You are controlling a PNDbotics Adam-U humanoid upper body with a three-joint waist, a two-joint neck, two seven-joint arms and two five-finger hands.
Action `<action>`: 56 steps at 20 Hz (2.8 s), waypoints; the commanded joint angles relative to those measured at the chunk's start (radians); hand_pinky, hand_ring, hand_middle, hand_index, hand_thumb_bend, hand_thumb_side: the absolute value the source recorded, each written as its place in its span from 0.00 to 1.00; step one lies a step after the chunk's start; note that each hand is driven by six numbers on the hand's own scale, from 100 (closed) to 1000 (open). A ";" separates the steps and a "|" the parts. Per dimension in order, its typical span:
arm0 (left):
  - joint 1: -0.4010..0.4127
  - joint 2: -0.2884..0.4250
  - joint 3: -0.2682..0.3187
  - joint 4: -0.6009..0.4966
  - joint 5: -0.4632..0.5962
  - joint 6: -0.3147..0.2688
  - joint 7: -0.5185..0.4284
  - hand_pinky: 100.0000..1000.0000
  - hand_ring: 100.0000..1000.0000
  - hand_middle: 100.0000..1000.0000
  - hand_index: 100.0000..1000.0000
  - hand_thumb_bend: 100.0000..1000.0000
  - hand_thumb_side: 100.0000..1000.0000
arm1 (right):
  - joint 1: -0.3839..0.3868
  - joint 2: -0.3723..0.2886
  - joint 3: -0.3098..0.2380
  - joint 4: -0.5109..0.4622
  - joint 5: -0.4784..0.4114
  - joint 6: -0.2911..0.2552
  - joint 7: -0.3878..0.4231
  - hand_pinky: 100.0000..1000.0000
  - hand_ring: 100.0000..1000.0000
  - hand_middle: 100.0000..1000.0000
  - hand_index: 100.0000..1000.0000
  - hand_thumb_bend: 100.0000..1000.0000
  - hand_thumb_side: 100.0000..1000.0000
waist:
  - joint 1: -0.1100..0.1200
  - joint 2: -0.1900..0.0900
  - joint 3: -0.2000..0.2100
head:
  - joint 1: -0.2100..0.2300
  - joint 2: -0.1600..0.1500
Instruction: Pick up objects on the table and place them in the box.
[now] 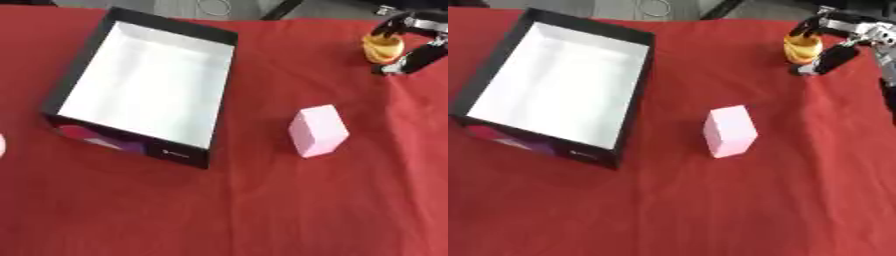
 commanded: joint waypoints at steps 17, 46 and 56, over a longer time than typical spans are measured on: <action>-0.021 0.034 -0.001 -0.029 -0.006 0.002 -0.012 0.80 0.63 0.73 0.77 0.79 0.58 | -0.022 -0.092 -0.043 -0.025 -0.056 0.058 -0.111 0.91 0.88 0.84 0.84 0.37 0.12 | -0.028 0.027 0.017 | -0.016 -0.040; -0.027 0.036 -0.008 -0.035 -0.007 0.006 -0.020 0.81 0.63 0.73 0.76 0.77 0.58 | 0.012 -0.079 -0.054 0.055 -0.002 0.136 -0.122 0.89 0.83 0.74 0.82 0.40 0.32 | -0.032 0.048 0.033 | -0.026 -0.048; -0.023 0.038 -0.009 -0.031 -0.006 0.007 -0.024 0.81 0.63 0.72 0.76 0.76 0.58 | 0.025 -0.072 -0.051 0.051 -0.121 0.094 -0.137 0.88 0.74 0.52 0.67 0.31 0.00 | -0.033 0.038 0.029 | -0.022 -0.034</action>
